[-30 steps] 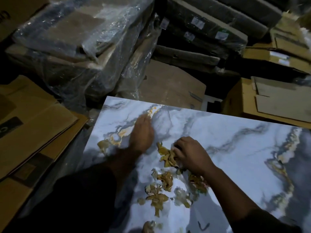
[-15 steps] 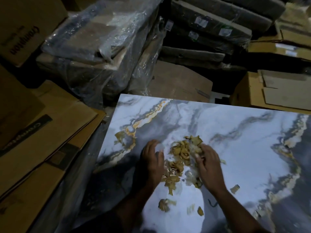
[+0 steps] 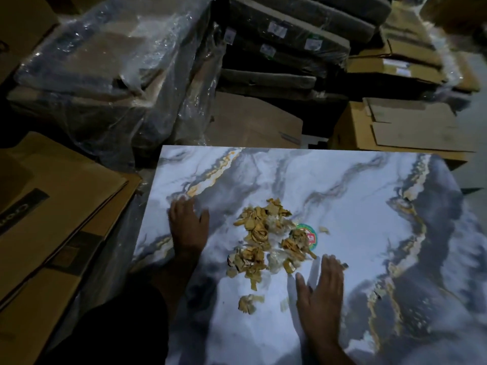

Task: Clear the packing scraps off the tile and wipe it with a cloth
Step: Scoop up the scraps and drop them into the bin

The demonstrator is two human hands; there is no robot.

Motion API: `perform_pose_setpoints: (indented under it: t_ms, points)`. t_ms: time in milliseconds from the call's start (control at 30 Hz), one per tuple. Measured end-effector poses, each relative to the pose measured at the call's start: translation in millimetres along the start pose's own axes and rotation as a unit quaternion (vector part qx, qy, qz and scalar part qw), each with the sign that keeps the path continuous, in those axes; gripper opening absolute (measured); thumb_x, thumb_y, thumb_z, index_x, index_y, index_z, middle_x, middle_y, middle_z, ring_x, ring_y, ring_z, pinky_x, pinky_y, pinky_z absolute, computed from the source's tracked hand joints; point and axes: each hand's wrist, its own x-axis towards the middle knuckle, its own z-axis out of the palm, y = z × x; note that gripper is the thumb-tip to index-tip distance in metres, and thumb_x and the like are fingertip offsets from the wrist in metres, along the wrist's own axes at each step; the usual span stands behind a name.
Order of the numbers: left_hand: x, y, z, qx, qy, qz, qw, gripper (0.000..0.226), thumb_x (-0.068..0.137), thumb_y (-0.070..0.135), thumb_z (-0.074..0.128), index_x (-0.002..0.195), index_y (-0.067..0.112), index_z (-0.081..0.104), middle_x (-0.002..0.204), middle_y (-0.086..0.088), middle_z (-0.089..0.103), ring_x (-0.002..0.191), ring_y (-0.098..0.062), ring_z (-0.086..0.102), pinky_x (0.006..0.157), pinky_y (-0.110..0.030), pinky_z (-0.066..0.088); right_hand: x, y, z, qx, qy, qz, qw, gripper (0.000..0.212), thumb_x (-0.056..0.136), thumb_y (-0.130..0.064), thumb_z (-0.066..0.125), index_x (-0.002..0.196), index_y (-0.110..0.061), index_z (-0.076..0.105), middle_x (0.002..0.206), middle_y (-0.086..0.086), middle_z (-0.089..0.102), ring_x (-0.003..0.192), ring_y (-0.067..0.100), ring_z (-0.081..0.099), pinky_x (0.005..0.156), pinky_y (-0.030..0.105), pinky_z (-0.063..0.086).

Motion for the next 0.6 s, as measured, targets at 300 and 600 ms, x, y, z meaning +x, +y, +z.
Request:
perform_pose_setpoints:
  t_ms: [300, 600]
  points:
    - [-114.7, 71.6, 5.0, -0.238, -0.126, 0.088, 0.959, 0.048, 0.103, 0.053, 0.033, 0.14, 0.028, 0.049, 0.144, 0.012, 0.051, 0.136, -0.004, 0.044, 0.115, -0.029, 0.038, 47.4, -31.3, -4.3, 0.107, -0.029, -0.018, 0.994, 0.058, 0.1, -0.042, 0.046, 0.147, -0.008, 0.047, 0.151, 0.009, 0.042, 0.144, 0.021, 0.035, 0.119, 0.03, 0.028]
    - [-186.4, 57.7, -0.8, -0.114, -0.07, 0.123, 0.983, 0.078, 0.1, 0.06, 0.04, 0.156, 0.006, 0.032, 0.164, -0.01, 0.029, 0.153, -0.025, 0.026, 0.121, -0.047, 0.033, -13.0, -30.1, 9.3, 0.084, -0.021, 0.052, 0.995, 0.08, 0.099, -0.067, 0.023, 0.158, -0.014, 0.029, 0.164, 0.003, 0.031, 0.152, 0.019, 0.025, 0.125, 0.039, 0.021]
